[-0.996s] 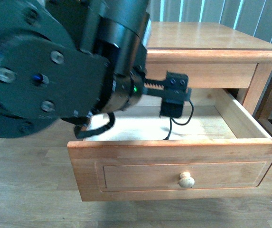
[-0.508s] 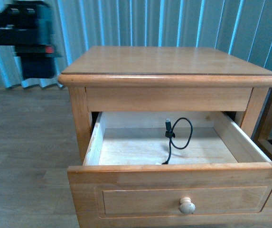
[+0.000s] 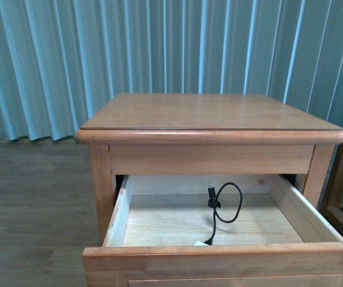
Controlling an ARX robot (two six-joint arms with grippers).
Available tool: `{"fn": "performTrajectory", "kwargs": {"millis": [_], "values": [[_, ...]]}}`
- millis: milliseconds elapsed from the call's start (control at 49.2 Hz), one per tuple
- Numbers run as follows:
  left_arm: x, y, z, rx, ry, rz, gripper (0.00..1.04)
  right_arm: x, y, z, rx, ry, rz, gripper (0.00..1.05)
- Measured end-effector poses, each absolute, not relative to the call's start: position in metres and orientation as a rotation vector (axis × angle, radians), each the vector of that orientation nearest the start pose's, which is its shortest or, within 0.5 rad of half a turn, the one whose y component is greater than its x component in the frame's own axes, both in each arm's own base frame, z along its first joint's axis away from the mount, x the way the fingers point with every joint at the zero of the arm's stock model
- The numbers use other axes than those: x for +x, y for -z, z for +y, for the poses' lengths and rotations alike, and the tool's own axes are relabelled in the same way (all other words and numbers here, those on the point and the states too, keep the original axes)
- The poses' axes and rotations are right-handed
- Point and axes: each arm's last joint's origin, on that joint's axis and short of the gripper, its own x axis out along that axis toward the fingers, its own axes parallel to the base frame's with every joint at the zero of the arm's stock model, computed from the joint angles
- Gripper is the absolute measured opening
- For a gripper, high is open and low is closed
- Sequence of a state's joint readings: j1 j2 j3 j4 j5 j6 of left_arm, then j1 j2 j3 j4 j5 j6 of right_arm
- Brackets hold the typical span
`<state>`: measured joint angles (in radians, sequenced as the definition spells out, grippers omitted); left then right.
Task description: Put charger into drawer
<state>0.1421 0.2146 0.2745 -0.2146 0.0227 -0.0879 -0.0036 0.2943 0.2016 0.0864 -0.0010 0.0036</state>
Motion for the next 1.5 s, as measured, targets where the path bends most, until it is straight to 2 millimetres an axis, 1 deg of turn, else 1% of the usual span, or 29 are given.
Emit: {"fn": "performTrajectory", "kwargs": {"millis": [102, 325, 346, 366, 427, 488, 529, 549, 651, 671, 712, 1016, 1098, 1382, 1443, 1504], "values": [[0.099, -0.21, 0.015, -0.103, -0.143, 0.179, 0.99, 0.114, -0.217, 0.0, 0.004, 0.003, 0.006, 0.97], [0.098, -0.21, 0.015, -0.103, -0.143, 0.176, 0.99, 0.114, -0.217, 0.0, 0.004, 0.003, 0.006, 0.97], [0.098, -0.21, 0.015, -0.09, -0.114, 0.147, 0.96, 0.114, -0.217, 0.0, 0.004, 0.003, 0.006, 0.97], [0.099, -0.208, 0.014, -0.071, -0.056, 0.088, 0.9, 0.114, -0.217, 0.0, 0.004, 0.003, 0.006, 0.97], [0.097, -0.205, 0.012, -0.034, -0.01, 0.008, 0.76, 0.114, -0.217, 0.0, 0.004, 0.003, 0.006, 0.97], [0.097, -0.199, 0.007, -0.02, -0.042, -0.001, 0.6, 0.114, -0.217, 0.0, 0.004, 0.003, 0.006, 0.97], [0.098, -0.194, 0.002, -0.018, -0.012, 0.007, 0.48, 0.114, -0.217, 0.0, 0.004, 0.003, 0.006, 0.97], [0.098, -0.193, 0.001, -0.017, -0.004, 0.007, 0.46, 0.114, -0.217, 0.0, 0.004, 0.003, 0.006, 0.97], [0.098, -0.186, 0.0, -0.009, -0.005, 0.007, 0.18, 0.114, -0.217, 0.0, 0.004, 0.003, 0.006, 0.97], [0.098, -0.185, 0.0, -0.008, -0.004, 0.007, 0.15, 0.114, -0.217, 0.0, 0.004, 0.003, 0.006, 0.97], [0.098, -0.183, 0.0, -0.008, -0.003, 0.006, 0.04, 0.114, -0.217, 0.0, 0.004, 0.003, 0.006, 0.97], [0.098, -0.174, 0.0, -0.007, -0.003, 0.007, 0.04, 0.114, -0.217, 0.0, 0.004, 0.003, 0.006, 0.97], [0.097, -0.167, 0.0, -0.007, -0.003, 0.0, 0.04, 0.114, -0.217, 0.0, 0.004, 0.003, 0.006, 0.97], [0.097, -0.167, 0.0, -0.007, -0.003, -0.005, 0.04, 0.114, -0.217, 0.0, 0.004, 0.003, 0.006, 0.97], [0.097, -0.167, 0.0, -0.007, -0.003, -0.005, 0.04, 0.114, -0.216, 0.001, 0.001, -0.048, 0.095, 0.97], [0.097, -0.167, 0.0, -0.007, -0.003, -0.005, 0.14, 0.117, -0.212, 0.003, 0.009, -0.083, 0.213, 0.97]]}}
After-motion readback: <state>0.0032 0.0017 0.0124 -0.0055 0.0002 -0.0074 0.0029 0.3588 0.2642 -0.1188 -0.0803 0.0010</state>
